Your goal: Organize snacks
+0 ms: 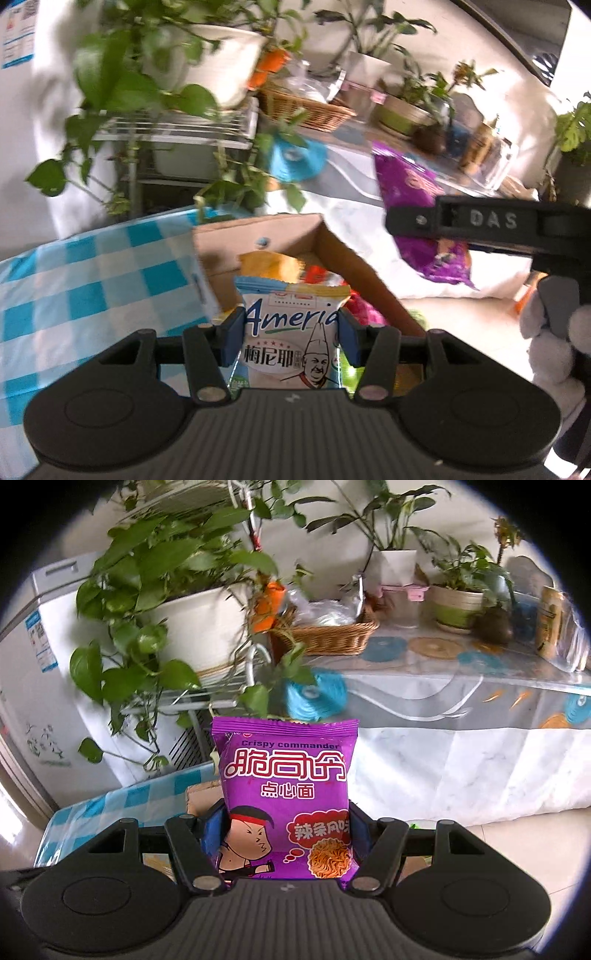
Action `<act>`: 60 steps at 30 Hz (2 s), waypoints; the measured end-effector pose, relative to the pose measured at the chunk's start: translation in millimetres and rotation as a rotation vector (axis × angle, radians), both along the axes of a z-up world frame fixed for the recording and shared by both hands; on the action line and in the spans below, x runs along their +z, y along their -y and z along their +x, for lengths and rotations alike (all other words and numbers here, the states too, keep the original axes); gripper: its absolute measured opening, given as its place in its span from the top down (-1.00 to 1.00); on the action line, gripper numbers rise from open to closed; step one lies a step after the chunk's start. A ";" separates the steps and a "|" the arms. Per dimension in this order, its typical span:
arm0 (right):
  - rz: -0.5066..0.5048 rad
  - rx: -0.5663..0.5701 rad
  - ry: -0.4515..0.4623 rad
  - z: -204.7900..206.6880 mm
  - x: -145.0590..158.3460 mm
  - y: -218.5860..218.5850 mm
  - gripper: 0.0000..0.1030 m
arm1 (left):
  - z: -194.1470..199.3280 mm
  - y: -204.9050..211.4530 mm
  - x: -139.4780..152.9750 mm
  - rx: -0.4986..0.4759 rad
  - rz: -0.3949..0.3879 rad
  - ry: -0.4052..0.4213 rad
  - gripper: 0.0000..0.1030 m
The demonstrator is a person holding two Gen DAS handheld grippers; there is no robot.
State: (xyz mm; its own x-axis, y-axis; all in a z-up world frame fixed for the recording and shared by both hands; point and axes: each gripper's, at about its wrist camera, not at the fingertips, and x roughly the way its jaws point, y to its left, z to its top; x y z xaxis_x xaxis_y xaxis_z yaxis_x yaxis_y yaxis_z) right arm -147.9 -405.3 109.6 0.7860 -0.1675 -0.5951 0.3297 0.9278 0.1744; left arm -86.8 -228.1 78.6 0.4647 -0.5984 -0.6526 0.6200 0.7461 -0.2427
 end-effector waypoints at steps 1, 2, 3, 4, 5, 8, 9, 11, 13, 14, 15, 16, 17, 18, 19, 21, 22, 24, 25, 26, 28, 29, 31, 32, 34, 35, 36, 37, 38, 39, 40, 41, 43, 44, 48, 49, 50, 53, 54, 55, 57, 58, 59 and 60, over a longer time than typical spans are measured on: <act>0.002 0.000 -0.002 -0.7 -0.2 1.0 -0.39 | -2.1 5.4 -1.0 -0.014 -0.001 -0.002 0.00; 0.001 -0.002 -0.005 -0.4 -0.8 1.3 -0.39 | -4.8 11.0 -2.5 -0.030 -0.004 -0.004 0.00; 0.000 -0.003 -0.008 -0.5 -1.4 0.6 -0.39 | -6.8 15.5 -3.5 -0.040 -0.007 -0.005 0.00; 0.000 -0.001 -0.011 -0.7 -1.7 0.2 -0.39 | -9.1 19.6 -5.0 -0.052 -0.009 -0.008 0.00; 0.001 0.001 -0.013 -0.2 -2.2 0.0 -0.39 | -11.1 23.9 -6.8 -0.064 -0.011 -0.010 0.00; 0.006 0.003 -0.019 0.8 -2.8 0.1 -0.39 | -15.2 32.6 -12.3 -0.089 -0.011 -0.014 0.00; 0.008 0.002 -0.020 1.3 -3.1 1.0 -0.39 | -16.2 34.7 -14.0 -0.096 -0.017 -0.019 0.00; 0.017 -0.001 -0.023 1.8 -3.7 2.4 -0.39 | -17.5 38.8 -16.2 -0.111 -0.035 -0.025 0.00; 0.024 0.004 -0.027 3.0 -4.4 2.7 -0.39 | -19.8 42.9 -18.4 -0.125 -0.036 -0.020 0.00; 0.025 0.007 -0.029 4.5 -4.8 3.1 -0.39 | -20.6 44.8 -20.0 -0.132 -0.034 -0.017 -0.01; 0.027 0.009 -0.031 4.8 -5.3 3.1 -0.39 | -21.1 46.8 -21.0 -0.140 -0.031 -0.016 -0.05; 0.030 0.009 -0.033 5.1 -5.9 3.3 -0.39 | -21.6 47.7 -21.1 -0.147 -0.027 -0.013 -0.09; 0.035 0.010 -0.037 5.7 -6.8 3.8 -0.40 | -22.7 48.4 -20.8 -0.150 -0.022 -0.002 -0.21; 0.038 0.008 -0.040 6.6 -7.6 4.3 -0.41 | -24.1 48.8 -19.9 -0.146 -0.011 0.014 -0.43; 0.039 0.007 -0.041 7.0 -7.9 4.6 -0.43 | -25.2 48.7 -18.9 -0.136 0.004 0.024 -0.50; 0.042 0.002 -0.036 6.9 -6.8 5.1 -0.68 | -26.0 45.6 -16.7 -0.113 0.026 0.037 -0.63; 0.047 0.000 -0.026 5.9 -5.8 5.4 -0.74 | -25.0 42.9 -16.2 -0.107 0.024 0.029 -0.66; 0.070 0.003 -0.006 4.0 -4.0 6.5 -0.80 | -22.7 40.0 -16.0 -0.085 0.034 0.014 -0.81; 0.080 0.003 -0.001 3.7 -3.8 7.1 -0.81 | -22.1 38.5 -15.5 -0.076 0.038 0.013 -0.83; 0.085 0.000 0.001 3.3 -3.7 7.1 -0.81 | -22.5 36.9 -14.4 -0.071 0.038 0.016 -0.83; 0.081 -0.007 0.001 3.1 -3.4 6.5 -0.82 | -24.6 34.9 -12.4 -0.070 0.042 0.028 -0.83; 0.080 -0.008 0.000 3.6 -3.6 5.6 -0.82 | -25.8 34.5 -11.5 -0.066 0.056 0.034 -0.84; 0.080 -0.004 -0.003 3.7 -3.8 4.2 -0.84 | -26.5 33.9 -10.7 -0.049 0.086 0.038 -0.85; 0.077 -0.002 -0.006 3.9 -4.0 3.5 -0.86 | -26.2 32.9 -10.5 -0.041 0.094 0.036 -0.85; 0.066 -0.004 -0.015 4.1 -4.3 2.5 -0.89 | -24.7 31.4 -10.7 -0.029 0.110 0.027 -0.86; 0.062 -0.009 -0.018 3.9 -4.4 2.3 -0.90 | -24.2 30.5 -11.0 -0.020 0.125 0.022 -0.87; 0.061 -0.016 -0.022 3.8 -4.4 2.9 -0.91 | -24.0 29.6 -11.6 -0.012 0.137 0.017 -0.87; 0.062 -0.025 -0.027 3.7 -4.8 3.6 -0.92 | -22.9 28.4 -12.1 -0.003 0.145 0.009 -0.87; 0.062 -0.039 -0.035 3.6 -5.5 4.5 -0.92 | -22.0 27.1 -12.7 0.006 0.152 0.002 -0.87; 0.058 -0.055 -0.047 3.8 -6.3 5.1 -0.93 | -21.2 25.9 -13.2 0.015 0.158 -0.004 -0.87; 0.053 -0.062 -0.057 3.8 -7.4 5.5 -0.93 | -20.0 24.7 -13.7 0.027 0.167 -0.011 -0.88; 0.045 -0.070 -0.070 4.1 -8.6 5.4 -0.96 | -19.1 24.1 -14.1 0.036 0.175 -0.016 -0.88; 0.031 -0.077 -0.091 4.1 -10.7 4.5 -0.99 | -17.5 22.8 -14.8 0.051 0.191 -0.024 -0.89; 0.020 -0.082 -0.102 3.9 -11.5 3.8 -1.00 | -16.6 21.9 -14.8 0.060 0.201 -0.027 -0.91; -0.009 -0.107 -0.131 1.0 -13.3 2.4 -1.00 | -14.7 19.1 -13.7 0.085 0.236 -0.030 -0.93; -0.012 -0.114 -0.137 0.1 -13.6 2.9 -1.00 | -14.1 19.1 -13.7 0.088 0.239 -0.032 -0.93; -0.020 -0.127 -0.146 -1.3 -14.3 3.0 -1.00 | -13.7 18.3 -13.3 0.091 0.242 -0.034 -0.93; -0.040 -0.157 -0.169 -4.9 -16.3 3.3 -1.00 | -12.1 16.6 -13.3 0.106 0.259 -0.040 -0.94; -0.047 -0.163 -0.179 -5.7 -17.3 2.9 -1.00 | -11.5 15.9 -13.0 0.112 0.260 -0.043 -0.94; -0.057 -0.167 -0.189 -6.6 -18.1 1.9 -1.00 | -11.1 14.6 -12.5 0.116 0.262 -0.045 -0.94; -0.085 -0.168 -0.211 -8.2 -19.9 -1.2 -1.00 | -11.0 13.0 -11.4 0.122 0.269 -0.044 -0.94; -0.097 -0.166 -0.222 -9.7 -21.1 -3.2 -1.00 | -10.5 12.5 -10.9 0.128 0.275 -0.042 -0.94; -0.102 -0.163 -0.230 -10.1 -22.0 -4.2 -1.00 | -9.7 11.7 -10.8 0.136 0.281 -0.042 -0.94; -0.106 -0.161 -0.241 -11.4 -23.6 -5.8 -1.00 | -8.6 11.2 -10.9 0.143 0.285 -0.044 -0.94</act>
